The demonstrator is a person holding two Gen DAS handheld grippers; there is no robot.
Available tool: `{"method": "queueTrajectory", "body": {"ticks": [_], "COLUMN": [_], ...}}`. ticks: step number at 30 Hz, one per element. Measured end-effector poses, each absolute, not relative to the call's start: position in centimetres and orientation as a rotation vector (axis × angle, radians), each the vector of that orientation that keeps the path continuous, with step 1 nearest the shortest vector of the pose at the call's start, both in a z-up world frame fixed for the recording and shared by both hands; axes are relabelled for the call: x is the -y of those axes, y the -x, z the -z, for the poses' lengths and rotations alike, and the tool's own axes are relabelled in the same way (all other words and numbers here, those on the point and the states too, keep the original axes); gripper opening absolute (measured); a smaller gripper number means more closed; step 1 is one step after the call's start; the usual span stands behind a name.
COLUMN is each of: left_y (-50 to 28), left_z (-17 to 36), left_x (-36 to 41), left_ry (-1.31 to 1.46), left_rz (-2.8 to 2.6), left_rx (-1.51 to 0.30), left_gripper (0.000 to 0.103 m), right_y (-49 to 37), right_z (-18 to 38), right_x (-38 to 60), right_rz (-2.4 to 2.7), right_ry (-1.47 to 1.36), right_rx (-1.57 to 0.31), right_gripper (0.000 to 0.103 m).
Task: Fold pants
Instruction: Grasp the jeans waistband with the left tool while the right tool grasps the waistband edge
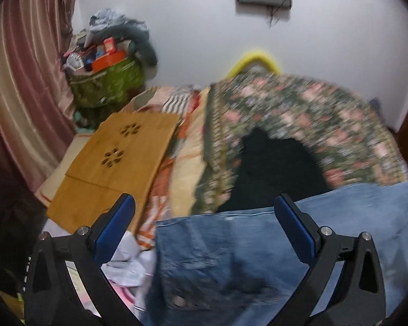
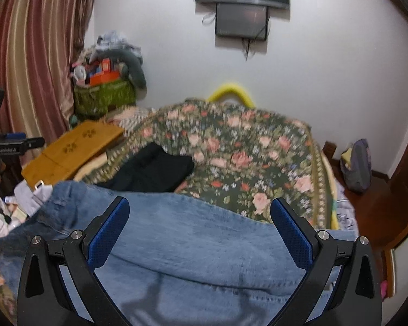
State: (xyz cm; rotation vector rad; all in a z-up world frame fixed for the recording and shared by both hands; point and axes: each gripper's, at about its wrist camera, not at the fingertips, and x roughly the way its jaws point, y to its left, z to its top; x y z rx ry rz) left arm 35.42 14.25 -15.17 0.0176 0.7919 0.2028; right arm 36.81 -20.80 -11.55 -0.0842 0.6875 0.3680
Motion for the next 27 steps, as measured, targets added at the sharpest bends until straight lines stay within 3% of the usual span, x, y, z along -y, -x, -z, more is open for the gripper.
{"method": "queueTrajectory", "body": {"ticks": [3, 5, 8, 17, 21, 22, 24, 25, 27], "left_y": [-37.8, -38.9, -40.3, -41.8, -42.0, -42.0, -42.0, -41.9, -41.7], "left_z": [18.9, 21.2, 24.8, 30.9, 31.9, 32.0, 31.9, 31.8, 31.5], "left_x": [-15.8, -16.5, -17.4, -18.1, -18.1, -18.1, -18.3, -18.3, -18.3], "left_ry": [-0.044, -0.041, -0.033, -0.022, 0.009, 0.027, 0.044, 0.039, 0.04], "left_rz": [-0.221, -0.226, -0.215, -0.189, -0.18, -0.181, -0.193, -0.202, -0.212], "left_rx": [-0.883, -0.942, -1.038, -1.193, -1.189, -1.188, -1.185, -1.181, -1.174], "left_gripper": [0.1, 0.087, 0.078, 0.062, 0.056, 0.054, 0.047, 0.036, 0.027], "right_y": [-39.3, -41.0, -43.3, -48.5, -49.4, -49.5, -49.2, -49.1, -48.9], "right_z": [13.9, 15.5, 17.6, 20.9, 22.8, 23.1, 23.0, 22.9, 22.7], "right_x": [20.9, 21.0, 21.2, 20.6, 19.0, 18.9, 18.7, 18.5, 18.5], "right_rz": [-0.395, -0.422, -0.458, -0.518, -0.552, -0.551, -0.559, -0.582, -0.617], "right_ry": [0.084, 0.07, 0.053, 0.055, 0.119, 0.128, 0.141, 0.148, 0.143], "right_rx": [-0.759, -0.814, -0.889, -0.976, -1.03, -1.028, -1.008, -1.013, -1.031], "right_gripper": [0.103, 0.103, 0.102, 0.101, 0.084, 0.083, 0.078, 0.074, 0.057]}}
